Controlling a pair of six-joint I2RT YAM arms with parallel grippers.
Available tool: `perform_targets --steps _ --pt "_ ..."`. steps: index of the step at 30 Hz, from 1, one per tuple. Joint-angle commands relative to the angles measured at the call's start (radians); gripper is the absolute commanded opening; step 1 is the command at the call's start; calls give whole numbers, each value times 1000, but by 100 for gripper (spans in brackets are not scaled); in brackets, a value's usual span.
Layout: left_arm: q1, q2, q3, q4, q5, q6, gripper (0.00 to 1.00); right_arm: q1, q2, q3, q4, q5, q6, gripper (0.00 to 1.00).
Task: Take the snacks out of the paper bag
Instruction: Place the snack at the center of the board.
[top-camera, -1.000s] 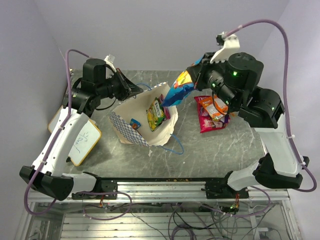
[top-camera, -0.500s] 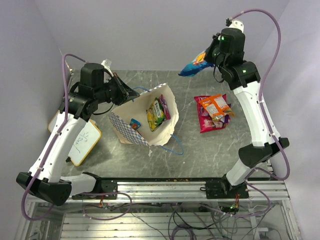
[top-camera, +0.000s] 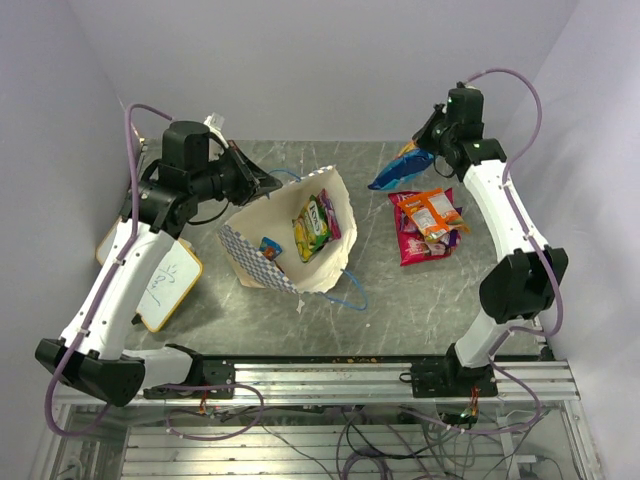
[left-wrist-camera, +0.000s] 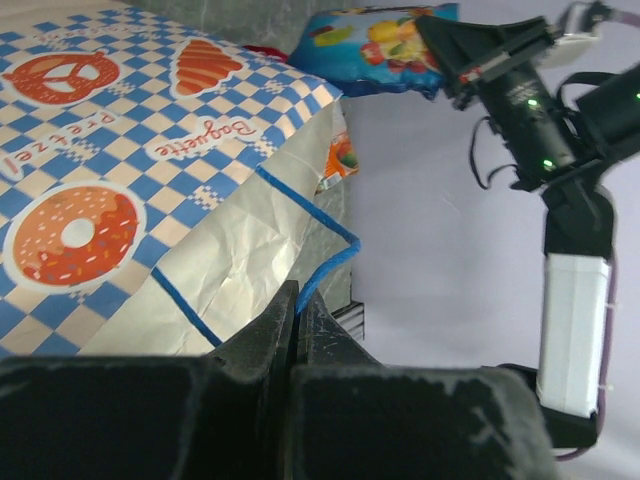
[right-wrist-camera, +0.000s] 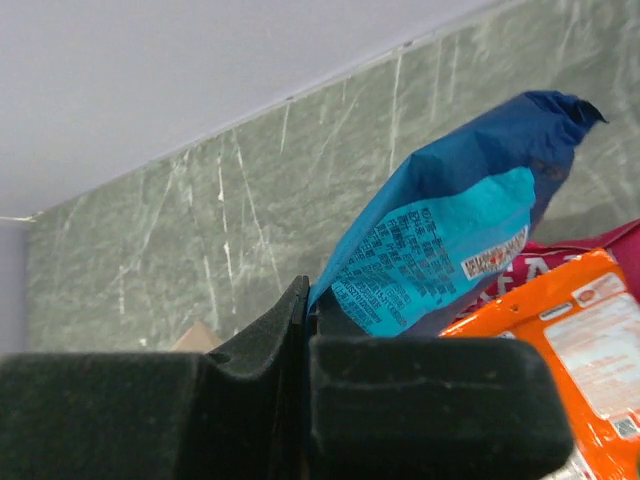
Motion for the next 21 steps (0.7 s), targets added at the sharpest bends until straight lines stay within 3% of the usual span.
perform_targets --steps 1,9,15,21 --pt "-4 -1 -21 139 40 -45 7 -113 21 15 187 -229 166 0" --pt "-4 42 11 147 57 -49 7 -218 -27 -121 208 -306 218 0" --pt "-4 41 25 114 66 -31 7 -240 -131 -272 216 -271 210 0" --pt "-4 45 13 119 93 -28 7 -266 -203 -321 135 -220 181 0"
